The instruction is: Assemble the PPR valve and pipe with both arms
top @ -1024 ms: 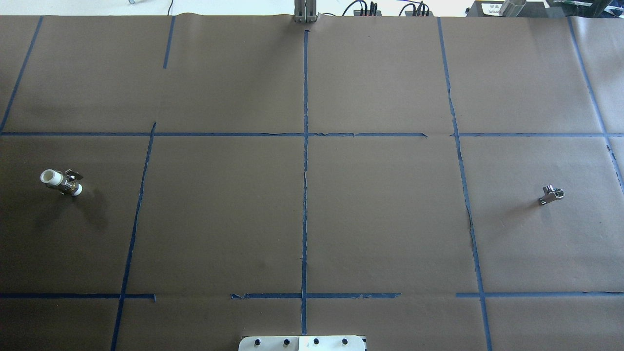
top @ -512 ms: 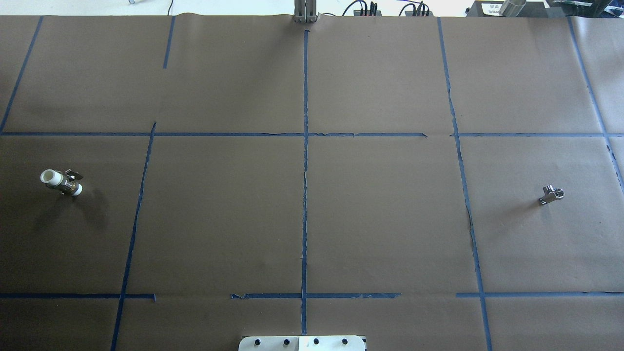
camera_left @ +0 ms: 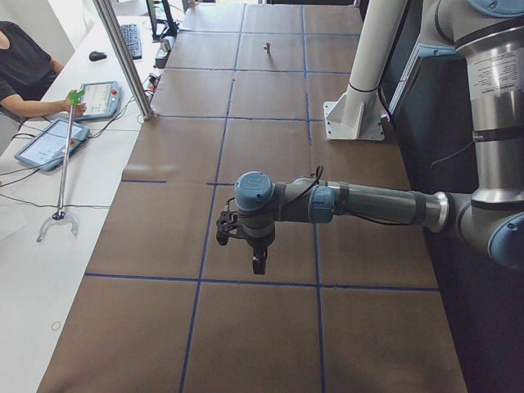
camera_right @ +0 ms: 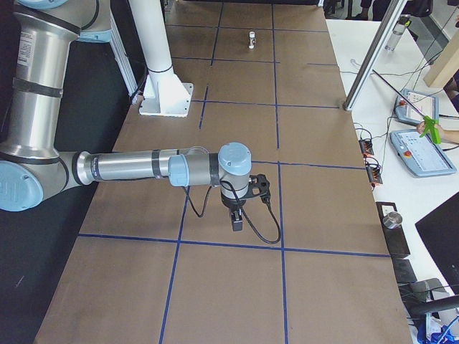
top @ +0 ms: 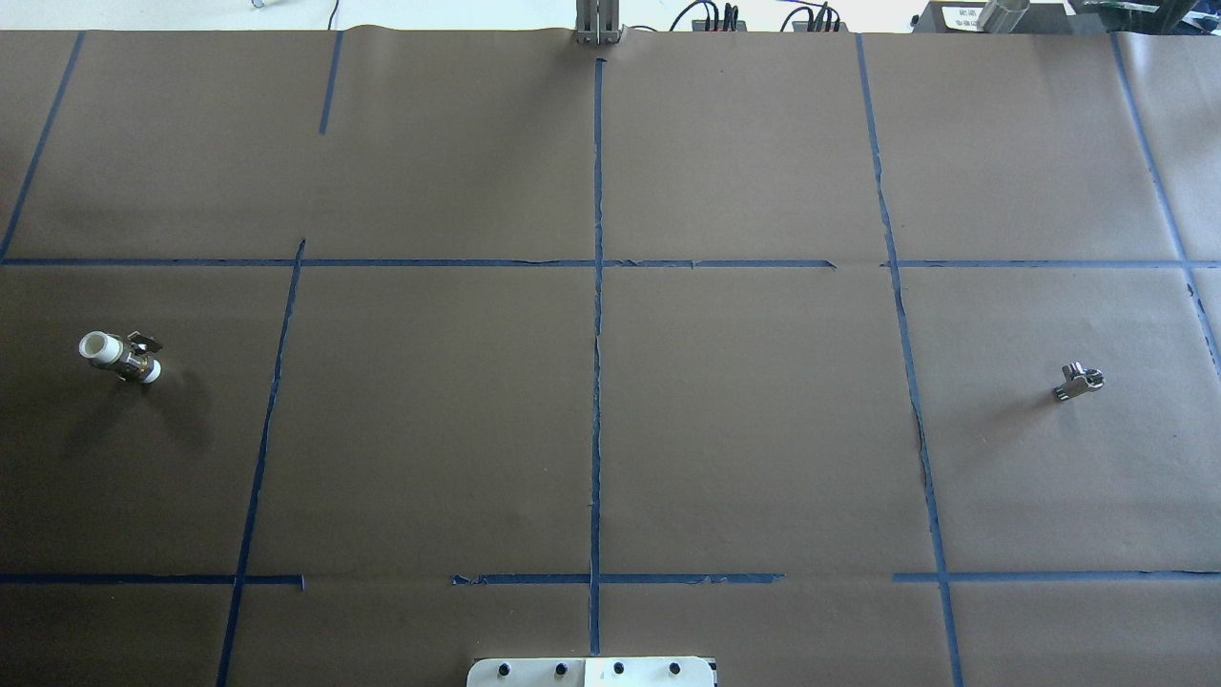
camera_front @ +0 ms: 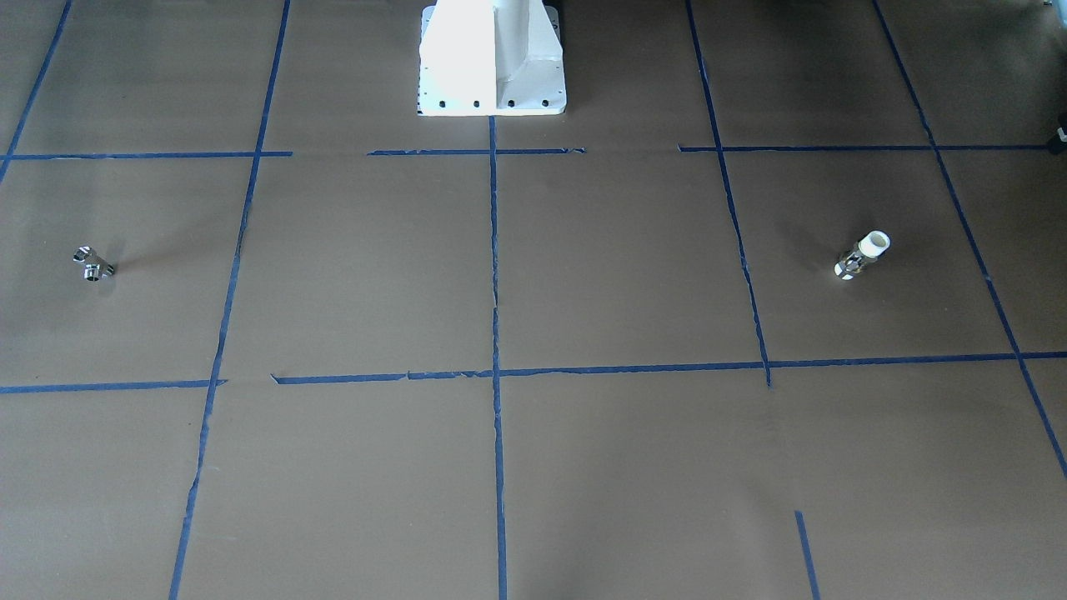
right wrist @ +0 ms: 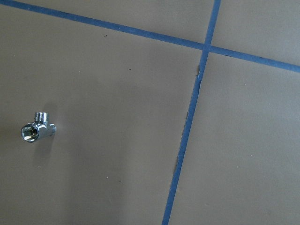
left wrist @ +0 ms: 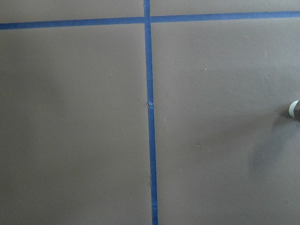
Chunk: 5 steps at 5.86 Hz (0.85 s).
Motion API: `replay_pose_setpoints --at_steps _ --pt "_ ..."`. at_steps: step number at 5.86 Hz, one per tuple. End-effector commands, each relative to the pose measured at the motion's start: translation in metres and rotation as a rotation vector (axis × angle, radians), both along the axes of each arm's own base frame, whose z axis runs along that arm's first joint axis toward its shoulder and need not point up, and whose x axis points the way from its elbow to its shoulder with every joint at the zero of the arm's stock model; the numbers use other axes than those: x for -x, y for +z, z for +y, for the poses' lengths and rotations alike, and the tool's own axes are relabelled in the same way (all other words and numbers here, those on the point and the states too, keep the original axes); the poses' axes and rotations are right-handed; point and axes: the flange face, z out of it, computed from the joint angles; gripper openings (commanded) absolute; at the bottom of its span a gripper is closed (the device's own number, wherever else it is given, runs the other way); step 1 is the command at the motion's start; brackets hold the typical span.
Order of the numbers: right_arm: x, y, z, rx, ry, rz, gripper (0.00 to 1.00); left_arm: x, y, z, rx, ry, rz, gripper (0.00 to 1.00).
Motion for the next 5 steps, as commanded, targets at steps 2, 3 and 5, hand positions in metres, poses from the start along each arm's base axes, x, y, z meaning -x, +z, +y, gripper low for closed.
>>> replay_pose_setpoints --at_steps 2,3,5 --pt "0.002 -0.003 0.000 -0.005 -0.008 -0.029 1.00 0.000 -0.005 0.000 -0.015 0.002 0.003 1.00" --pt "0.003 -0.004 0.001 0.000 -0.007 -0.046 1.00 -0.001 -0.011 -0.002 -0.050 0.006 0.007 1.00" --pt "0.005 -0.005 0.001 0.003 -0.010 -0.069 1.00 -0.019 -0.015 -0.006 -0.085 0.046 0.009 1.00"
